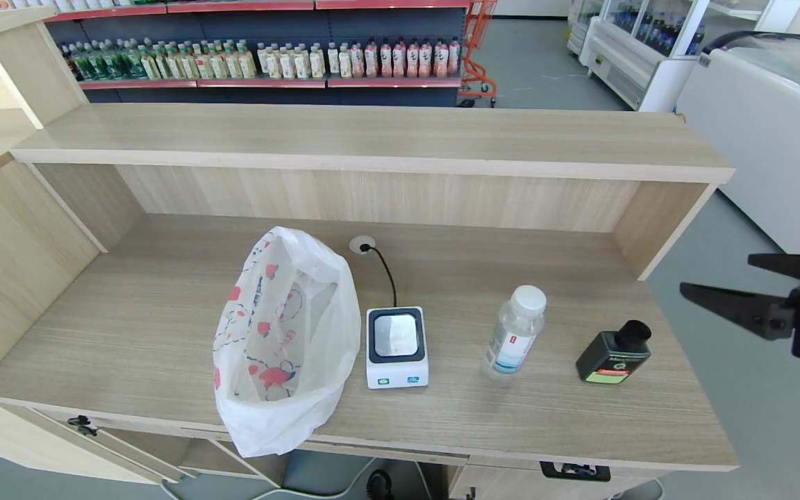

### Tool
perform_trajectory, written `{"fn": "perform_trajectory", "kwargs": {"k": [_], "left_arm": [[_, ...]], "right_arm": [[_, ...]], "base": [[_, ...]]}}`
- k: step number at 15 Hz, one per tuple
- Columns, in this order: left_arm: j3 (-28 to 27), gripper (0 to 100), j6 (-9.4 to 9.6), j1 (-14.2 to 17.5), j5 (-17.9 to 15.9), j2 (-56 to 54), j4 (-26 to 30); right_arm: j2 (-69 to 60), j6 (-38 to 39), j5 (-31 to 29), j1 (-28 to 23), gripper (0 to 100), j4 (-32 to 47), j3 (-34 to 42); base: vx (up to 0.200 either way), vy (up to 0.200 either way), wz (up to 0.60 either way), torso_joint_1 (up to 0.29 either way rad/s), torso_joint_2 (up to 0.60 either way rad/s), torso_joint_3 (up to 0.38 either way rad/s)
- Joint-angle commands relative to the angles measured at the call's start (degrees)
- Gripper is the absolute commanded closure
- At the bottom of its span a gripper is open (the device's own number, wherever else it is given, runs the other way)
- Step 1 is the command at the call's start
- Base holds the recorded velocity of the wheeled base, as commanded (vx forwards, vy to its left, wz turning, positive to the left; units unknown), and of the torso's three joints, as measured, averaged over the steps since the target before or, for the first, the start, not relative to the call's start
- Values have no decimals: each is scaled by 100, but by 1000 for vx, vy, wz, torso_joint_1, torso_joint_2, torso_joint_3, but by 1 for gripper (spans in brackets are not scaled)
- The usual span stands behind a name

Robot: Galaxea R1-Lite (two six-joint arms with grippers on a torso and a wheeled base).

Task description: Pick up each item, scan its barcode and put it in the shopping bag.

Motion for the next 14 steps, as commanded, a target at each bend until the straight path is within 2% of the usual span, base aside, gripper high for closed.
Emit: {"fn": "perform_trajectory", "kwargs": {"k": [1,3,5,7,8,10,12,14], "left_arm": [[0,0,2,0,0,-2,0],[0,0,2,0,0,-2,0],[0,0,2,0,0,-2,0],[0,0,2,0,0,-2,0],[0,0,2,0,0,-2,0],[0,0,2,0,0,-2,0],[0,0,2,0,0,-2,0],[0,0,2,9,0,-2,0]], "right_arm": [[582,-6,-12,74,0,14,242],[802,3,15,171,0,5,312],[986,29,15,487,0,-48,435],[1224,38,23,610,0,-373,602],[1461,-50,23,628,0,-795,787],[1733,-428,23,637,0,-1059,839],[2059,-472,23,637,0,-1612,927],[2278,-481,32,654,0,-1832,927]], "base": [[0,0,0,0,0,0],[0,0,0,0,0,0],[0,0,0,0,0,0],[0,0,0,0,0,0],[0,0,0,0,0,0],[0,0,0,0,0,0],[0,0,0,0,0,0],[0,0,0,0,0,0]]}}
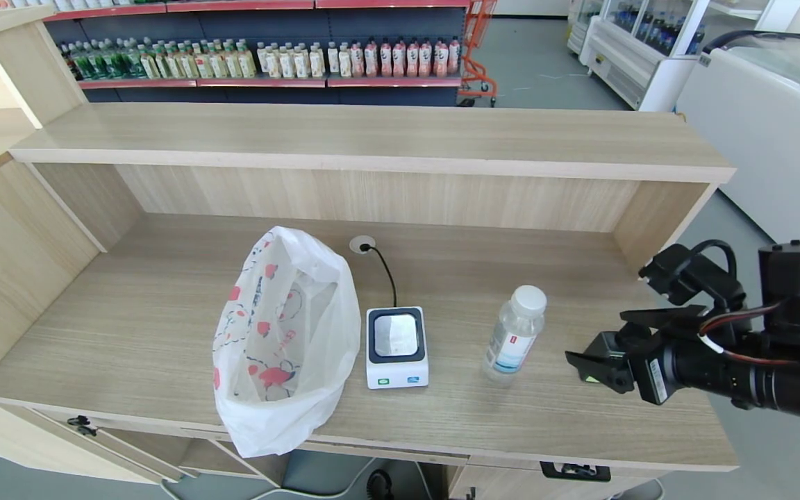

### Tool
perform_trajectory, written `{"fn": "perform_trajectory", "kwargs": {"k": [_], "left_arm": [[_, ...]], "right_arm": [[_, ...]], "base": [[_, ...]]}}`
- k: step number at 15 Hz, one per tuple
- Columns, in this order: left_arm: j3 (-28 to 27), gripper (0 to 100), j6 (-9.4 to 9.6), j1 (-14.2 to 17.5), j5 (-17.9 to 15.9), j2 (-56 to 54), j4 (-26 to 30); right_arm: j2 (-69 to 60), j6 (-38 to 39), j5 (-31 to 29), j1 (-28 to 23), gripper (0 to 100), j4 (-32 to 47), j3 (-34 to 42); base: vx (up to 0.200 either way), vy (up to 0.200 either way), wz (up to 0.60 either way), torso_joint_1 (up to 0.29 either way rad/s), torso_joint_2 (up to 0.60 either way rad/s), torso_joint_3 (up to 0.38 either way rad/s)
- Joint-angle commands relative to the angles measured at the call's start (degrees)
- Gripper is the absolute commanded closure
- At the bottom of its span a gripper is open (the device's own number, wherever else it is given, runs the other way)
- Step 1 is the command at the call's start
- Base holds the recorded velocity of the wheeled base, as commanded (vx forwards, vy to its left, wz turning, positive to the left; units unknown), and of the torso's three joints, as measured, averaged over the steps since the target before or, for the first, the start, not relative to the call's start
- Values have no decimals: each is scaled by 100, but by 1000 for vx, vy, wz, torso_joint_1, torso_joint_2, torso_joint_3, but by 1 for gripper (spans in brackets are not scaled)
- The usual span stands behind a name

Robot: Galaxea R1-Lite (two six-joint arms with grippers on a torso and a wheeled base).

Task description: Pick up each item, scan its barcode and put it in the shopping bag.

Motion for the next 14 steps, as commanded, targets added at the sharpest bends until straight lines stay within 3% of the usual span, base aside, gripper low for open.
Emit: {"fn": "perform_trajectory", "kwargs": {"k": [1,6,10,14], "left_arm": [[0,0,0,0,-1,-2,0],[0,0,0,0,-1,-2,0],[0,0,0,0,-1,-2,0],[0,0,0,0,-1,-2,0]], "right_arm": [[461,-5,7,50,0,-126,44],[1595,3,200,208,0,-1831,185],[2034,3,314,304,0,-2156,159],[2491,21,675,304,0,-3044,202]], "base": [[0,0,0,0,0,0],[0,0,0,0,0,0],[0,0,0,0,0,0],[0,0,0,0,0,0]]}}
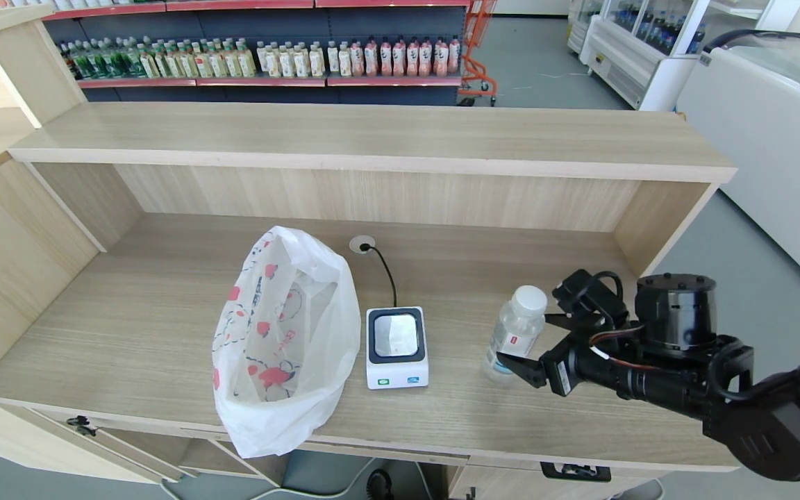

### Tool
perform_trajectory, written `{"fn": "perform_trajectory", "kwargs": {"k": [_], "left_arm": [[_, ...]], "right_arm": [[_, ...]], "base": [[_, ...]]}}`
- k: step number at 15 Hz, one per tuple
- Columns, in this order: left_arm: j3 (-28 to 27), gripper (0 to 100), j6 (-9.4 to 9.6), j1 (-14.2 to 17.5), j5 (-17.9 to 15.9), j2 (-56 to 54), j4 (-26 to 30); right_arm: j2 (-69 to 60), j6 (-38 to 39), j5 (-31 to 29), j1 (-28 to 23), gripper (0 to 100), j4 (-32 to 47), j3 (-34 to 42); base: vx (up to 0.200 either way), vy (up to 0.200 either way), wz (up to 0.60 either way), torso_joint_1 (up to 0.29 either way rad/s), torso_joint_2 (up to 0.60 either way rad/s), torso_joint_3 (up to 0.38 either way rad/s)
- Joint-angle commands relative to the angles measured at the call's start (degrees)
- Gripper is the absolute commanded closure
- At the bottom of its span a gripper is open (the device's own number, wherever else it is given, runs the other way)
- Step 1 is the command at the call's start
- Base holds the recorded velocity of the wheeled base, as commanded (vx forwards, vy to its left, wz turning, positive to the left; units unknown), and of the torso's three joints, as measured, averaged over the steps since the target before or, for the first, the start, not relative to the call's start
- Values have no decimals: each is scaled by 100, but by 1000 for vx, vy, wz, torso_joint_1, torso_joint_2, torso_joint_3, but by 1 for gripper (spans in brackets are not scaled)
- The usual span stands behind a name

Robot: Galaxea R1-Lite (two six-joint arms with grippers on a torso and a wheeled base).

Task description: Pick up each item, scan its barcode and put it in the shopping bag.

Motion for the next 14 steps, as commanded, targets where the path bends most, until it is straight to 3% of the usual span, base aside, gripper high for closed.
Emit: {"fn": "perform_trajectory", "kwargs": {"k": [1,8,14], "left_arm": [[0,0,2,0,-1,-2,2],[0,0,2,0,-1,-2,2],[0,0,2,0,-1,-2,2]], "right_arm": [[296,20,144,3,0,-175,4],[1087,55,680,-14,0,-1353,-14],[1632,258,733,-14,0,-2039,-304]], "base": [[0,0,0,0,0,0],[0,0,0,0,0,0],[0,0,0,0,0,0]]}}
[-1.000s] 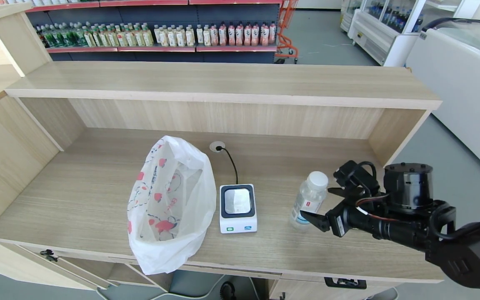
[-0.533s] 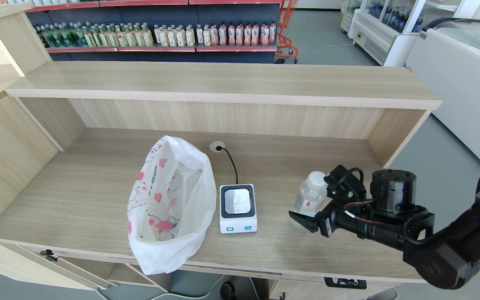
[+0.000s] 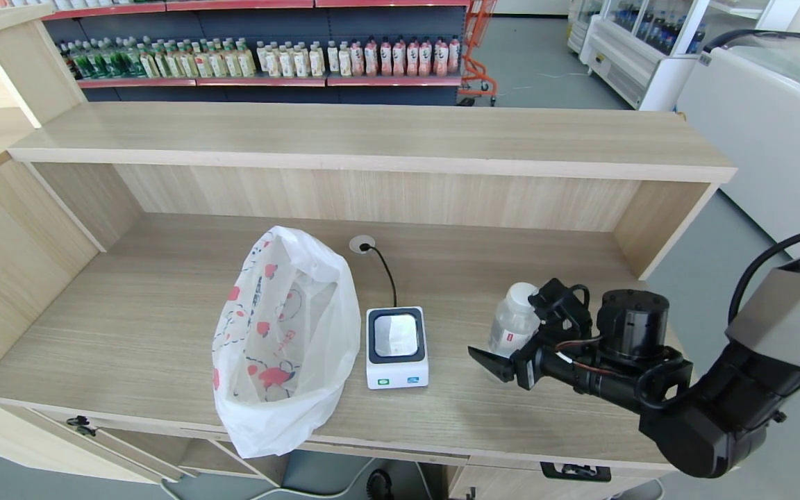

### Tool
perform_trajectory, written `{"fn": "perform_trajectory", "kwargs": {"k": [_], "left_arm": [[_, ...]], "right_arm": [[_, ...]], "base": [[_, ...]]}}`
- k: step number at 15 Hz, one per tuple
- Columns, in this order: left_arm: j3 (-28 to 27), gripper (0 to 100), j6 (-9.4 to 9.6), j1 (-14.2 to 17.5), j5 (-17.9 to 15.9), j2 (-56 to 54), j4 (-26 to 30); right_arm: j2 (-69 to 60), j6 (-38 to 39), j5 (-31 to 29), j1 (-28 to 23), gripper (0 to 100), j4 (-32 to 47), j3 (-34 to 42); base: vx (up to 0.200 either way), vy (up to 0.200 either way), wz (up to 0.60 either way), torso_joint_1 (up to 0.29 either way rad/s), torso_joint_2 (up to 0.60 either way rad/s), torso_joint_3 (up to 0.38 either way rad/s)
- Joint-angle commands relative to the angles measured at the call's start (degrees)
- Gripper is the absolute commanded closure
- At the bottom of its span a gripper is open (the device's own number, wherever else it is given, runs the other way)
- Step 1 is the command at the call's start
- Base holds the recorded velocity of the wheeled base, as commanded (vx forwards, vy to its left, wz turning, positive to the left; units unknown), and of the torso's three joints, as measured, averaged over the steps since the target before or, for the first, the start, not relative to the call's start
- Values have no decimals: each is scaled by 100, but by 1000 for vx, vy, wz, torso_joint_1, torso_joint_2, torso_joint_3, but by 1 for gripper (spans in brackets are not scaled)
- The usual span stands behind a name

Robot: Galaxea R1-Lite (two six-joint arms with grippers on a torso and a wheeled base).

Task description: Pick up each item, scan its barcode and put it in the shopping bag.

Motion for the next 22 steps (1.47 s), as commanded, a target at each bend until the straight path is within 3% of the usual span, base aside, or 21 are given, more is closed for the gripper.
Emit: {"fn": "perform_trajectory", "kwargs": {"k": [1,2,3,12,17,19,22], "left_arm": [[0,0,2,0,0,-2,0],[0,0,2,0,0,-2,0],[0,0,2,9,0,-2,0],[0,0,2,0,0,-2,0],[0,0,2,0,0,-2,0],[0,0,2,0,0,-2,0],[0,0,2,0,0,-2,0]], "right_arm": [[247,212,162,18,0,-169,-160],[335,423,320,27,0,-362,-221],[397,484,390,27,100,-476,-257],[54,484,417,-395,100,-494,-344],[-1203,510,505,-536,100,-55,-265],[-2003,1055,1120,-606,100,464,-265],[-3286,2848,2025,-650,100,1299,-415]], "base": [[0,0,0,0,0,0],[0,0,0,0,0,0],[0,0,0,0,0,0],[0,0,0,0,0,0],[0,0,0,0,0,0],[0,0,0,0,0,0],[0,0,0,0,0,0]]}}
